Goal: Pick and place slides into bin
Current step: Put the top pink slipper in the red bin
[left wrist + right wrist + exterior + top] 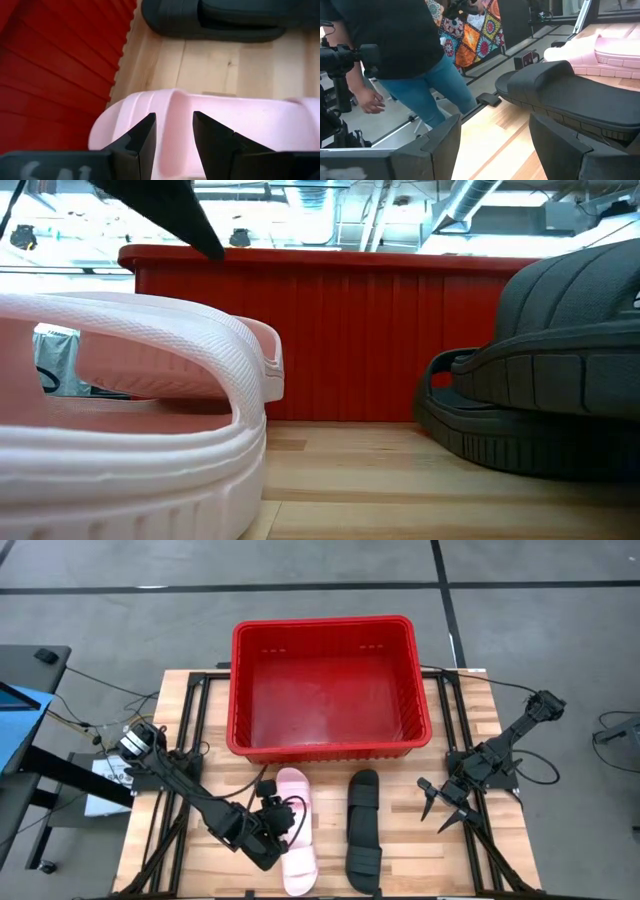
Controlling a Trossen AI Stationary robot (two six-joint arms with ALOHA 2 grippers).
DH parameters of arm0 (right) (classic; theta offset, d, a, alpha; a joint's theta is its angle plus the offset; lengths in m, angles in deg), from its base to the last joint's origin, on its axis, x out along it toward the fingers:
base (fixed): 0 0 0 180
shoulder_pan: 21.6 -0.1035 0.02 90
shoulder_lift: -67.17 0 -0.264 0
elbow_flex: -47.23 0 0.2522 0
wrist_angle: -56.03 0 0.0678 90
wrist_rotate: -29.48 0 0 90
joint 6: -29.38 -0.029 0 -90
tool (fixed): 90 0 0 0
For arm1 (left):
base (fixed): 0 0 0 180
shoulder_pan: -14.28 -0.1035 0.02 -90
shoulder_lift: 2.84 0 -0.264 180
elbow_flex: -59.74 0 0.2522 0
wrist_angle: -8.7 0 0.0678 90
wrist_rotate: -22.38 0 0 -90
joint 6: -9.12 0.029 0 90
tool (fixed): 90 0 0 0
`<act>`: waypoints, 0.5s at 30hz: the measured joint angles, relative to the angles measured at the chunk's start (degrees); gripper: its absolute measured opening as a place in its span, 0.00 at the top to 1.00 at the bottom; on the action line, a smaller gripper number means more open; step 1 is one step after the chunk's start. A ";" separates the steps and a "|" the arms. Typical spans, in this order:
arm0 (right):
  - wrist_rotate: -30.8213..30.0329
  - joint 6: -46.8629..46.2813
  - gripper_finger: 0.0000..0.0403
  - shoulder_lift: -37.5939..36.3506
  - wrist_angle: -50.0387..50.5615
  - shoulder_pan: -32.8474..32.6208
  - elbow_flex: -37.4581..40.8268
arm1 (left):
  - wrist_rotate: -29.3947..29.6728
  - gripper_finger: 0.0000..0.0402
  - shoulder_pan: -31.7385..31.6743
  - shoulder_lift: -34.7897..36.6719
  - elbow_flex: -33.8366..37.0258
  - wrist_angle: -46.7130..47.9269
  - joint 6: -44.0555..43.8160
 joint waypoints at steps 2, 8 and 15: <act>-0.01 0.00 0.44 0.00 -0.04 0.00 0.00 | 0.00 0.70 -0.38 0.00 0.00 0.30 0.00; -0.01 0.00 0.44 0.02 -0.10 -0.01 0.00 | -3.16 0.70 -1.63 0.00 0.03 2.05 0.07; -0.01 0.01 0.44 0.00 -0.10 -0.02 0.01 | -5.60 0.70 -1.86 0.00 0.06 2.38 3.67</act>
